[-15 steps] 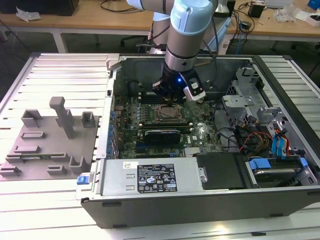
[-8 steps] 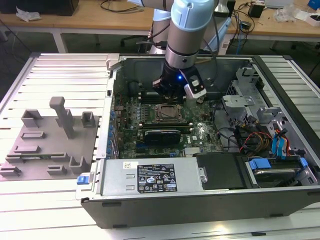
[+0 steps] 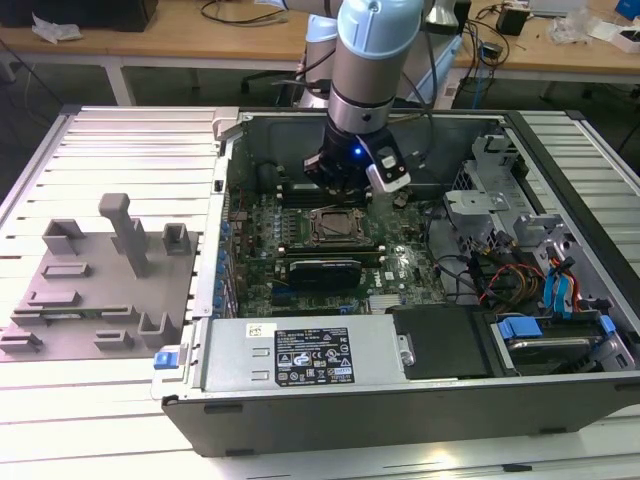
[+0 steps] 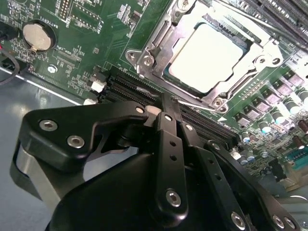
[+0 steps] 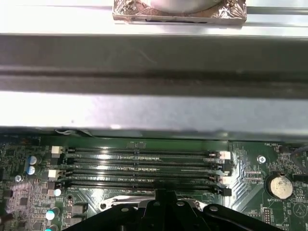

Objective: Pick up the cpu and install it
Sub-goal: 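Install the first cpu locking lever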

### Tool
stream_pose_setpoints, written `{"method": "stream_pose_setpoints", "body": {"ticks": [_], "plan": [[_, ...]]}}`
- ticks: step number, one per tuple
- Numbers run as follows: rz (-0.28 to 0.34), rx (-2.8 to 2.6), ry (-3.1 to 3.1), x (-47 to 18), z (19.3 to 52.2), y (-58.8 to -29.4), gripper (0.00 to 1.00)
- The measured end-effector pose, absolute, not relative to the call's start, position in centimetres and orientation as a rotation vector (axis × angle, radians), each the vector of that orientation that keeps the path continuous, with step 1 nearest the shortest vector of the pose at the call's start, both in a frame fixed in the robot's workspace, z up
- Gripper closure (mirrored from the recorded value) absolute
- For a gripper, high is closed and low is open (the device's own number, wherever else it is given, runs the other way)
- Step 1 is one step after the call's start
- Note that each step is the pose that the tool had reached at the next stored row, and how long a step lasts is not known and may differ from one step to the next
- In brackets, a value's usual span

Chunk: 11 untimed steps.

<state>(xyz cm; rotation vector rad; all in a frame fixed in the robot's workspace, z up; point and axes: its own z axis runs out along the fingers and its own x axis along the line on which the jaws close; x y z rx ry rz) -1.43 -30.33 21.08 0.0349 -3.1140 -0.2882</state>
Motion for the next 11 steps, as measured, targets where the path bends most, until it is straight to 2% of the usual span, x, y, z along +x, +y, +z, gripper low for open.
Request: {"method": "stream_pose_setpoints", "body": {"ticks": [11], "plan": [[-0.29, 0.039, -3.14, -1.93, 20.76, -30.11, 0.89]]}}
